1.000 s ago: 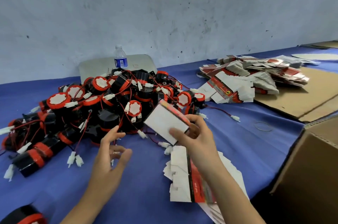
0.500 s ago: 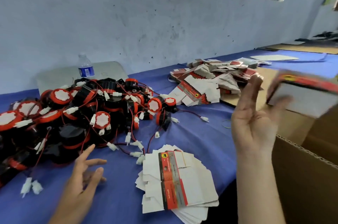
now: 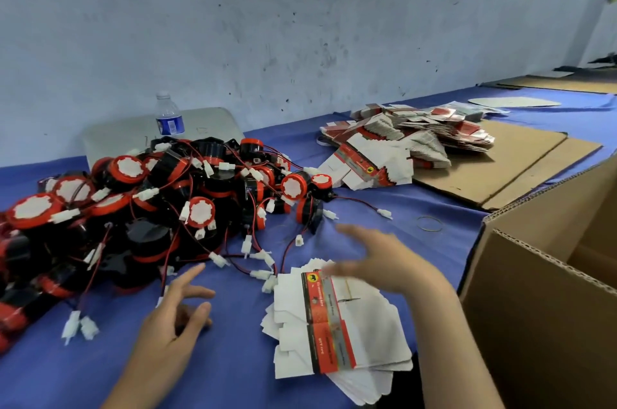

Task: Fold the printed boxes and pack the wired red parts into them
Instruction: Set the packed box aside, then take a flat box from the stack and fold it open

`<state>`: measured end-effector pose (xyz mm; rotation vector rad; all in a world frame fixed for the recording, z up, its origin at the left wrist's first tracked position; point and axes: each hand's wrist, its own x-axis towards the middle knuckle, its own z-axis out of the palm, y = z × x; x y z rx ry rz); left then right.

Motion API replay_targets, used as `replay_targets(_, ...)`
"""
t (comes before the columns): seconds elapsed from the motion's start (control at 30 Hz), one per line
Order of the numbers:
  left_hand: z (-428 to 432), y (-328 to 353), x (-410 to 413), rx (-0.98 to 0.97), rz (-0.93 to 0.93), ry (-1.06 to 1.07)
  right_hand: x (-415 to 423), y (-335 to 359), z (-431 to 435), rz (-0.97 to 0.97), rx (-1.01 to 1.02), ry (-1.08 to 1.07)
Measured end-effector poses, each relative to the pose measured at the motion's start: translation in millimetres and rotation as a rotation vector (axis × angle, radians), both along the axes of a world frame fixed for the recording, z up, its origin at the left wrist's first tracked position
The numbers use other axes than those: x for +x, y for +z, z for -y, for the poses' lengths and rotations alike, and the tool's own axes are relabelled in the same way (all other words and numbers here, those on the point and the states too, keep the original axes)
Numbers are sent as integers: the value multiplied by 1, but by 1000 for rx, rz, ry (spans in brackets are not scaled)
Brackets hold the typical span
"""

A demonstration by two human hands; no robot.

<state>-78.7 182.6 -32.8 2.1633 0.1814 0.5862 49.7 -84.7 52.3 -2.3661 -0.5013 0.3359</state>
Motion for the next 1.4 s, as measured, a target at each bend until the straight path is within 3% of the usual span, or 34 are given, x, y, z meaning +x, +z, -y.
replay_targets(0.03,1,1,-1,16,8,0,-1,-9,-1,-79,-211,7)
replay_targets(0.07,2,2,-2,39,17,-2,1,-20,0,-138,-296,21)
replay_targets(0.17,14,4,-10,155,78,-86,-3,-32,-2,-174,-435,150)
replay_targets(0.23,28,8,-14,210,88,-250,-5,-35,-3,-150,-478,190)
replay_targets(0.3,41,3,-15,333,74,-421,-9,-36,-5,-108,-433,165)
replay_targets(0.37,54,5,-14,703,58,-413,-13,-39,-11,-42,-360,135)
replay_targets(0.4,58,6,-13,785,86,-432,-16,-40,-15,-10,-328,117)
replay_targets(0.7,40,6,-6,661,197,-461,-16,-53,-39,211,-87,20)
replay_targets(0.87,34,15,-3,697,453,-333,-2,-59,-39,44,107,-29)
replay_targets(0.97,21,21,-7,585,504,-122,3,-57,-31,-117,258,-44)
replay_targets(1.03,9,23,-12,427,487,128,5,-59,-29,-114,275,-50)
replay_targets(1.13,-4,25,-12,-182,411,375,1,-62,-31,38,361,-146)
replay_targets(1.2,-9,24,-11,-568,319,291,-8,-52,-36,75,548,-174)
replay_targets(1.23,-8,24,-10,-686,259,225,-14,-45,-39,-3,655,-98)
replay_targets(1.33,11,21,-9,-836,97,15,-43,-35,-57,-422,938,280)
replay_targets(1.4,27,21,-10,-867,37,-83,-60,-37,-70,-585,1089,391)
